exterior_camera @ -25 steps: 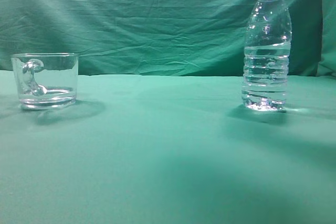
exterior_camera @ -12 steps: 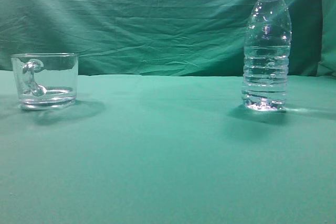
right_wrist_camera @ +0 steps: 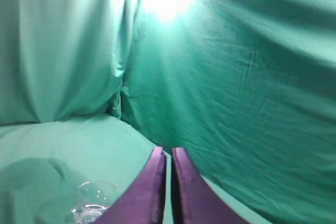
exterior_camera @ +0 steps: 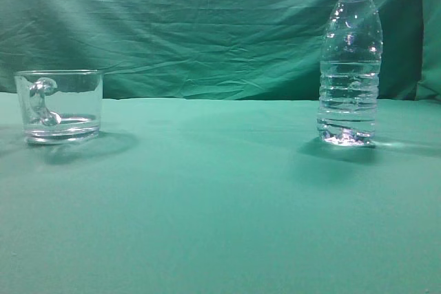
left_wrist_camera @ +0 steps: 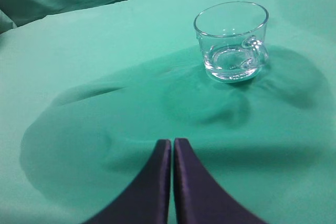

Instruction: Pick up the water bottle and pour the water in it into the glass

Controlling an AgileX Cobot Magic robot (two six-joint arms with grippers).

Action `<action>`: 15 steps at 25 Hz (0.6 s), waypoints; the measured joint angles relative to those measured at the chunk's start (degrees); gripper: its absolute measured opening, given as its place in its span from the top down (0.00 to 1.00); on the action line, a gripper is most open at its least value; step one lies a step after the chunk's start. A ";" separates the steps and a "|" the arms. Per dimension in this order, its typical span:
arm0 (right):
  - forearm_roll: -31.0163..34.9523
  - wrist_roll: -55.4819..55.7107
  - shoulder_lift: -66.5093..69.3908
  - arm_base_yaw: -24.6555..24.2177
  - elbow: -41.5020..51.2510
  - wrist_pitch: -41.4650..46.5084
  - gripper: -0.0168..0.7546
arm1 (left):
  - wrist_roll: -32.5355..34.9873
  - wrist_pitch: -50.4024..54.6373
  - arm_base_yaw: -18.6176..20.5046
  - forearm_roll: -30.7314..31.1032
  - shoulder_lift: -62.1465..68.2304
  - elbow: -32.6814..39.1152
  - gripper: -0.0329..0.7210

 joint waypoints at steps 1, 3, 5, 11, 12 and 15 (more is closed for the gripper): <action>-0.32 0.02 -1.52 0.00 0.00 -0.72 0.98 | 0.00 0.00 0.00 0.00 0.00 0.00 0.96; -1.28 0.12 -3.91 0.00 0.00 -1.59 0.98 | 0.00 0.00 0.00 0.00 0.00 0.00 0.96; -2.06 0.12 -5.98 0.00 0.00 -2.40 0.98 | 0.00 0.00 0.00 0.00 0.00 0.00 0.96; -0.89 7.84 -13.10 0.00 0.00 5.80 0.98 | 0.00 0.00 0.00 0.00 0.00 0.00 0.96; -0.56 9.60 -14.37 0.00 0.00 9.17 0.98 | 0.00 0.00 0.00 0.00 0.00 0.00 0.96; 1.65 13.49 -16.30 0.00 0.23 17.54 0.98 | 0.00 0.00 0.00 0.00 0.00 0.00 0.96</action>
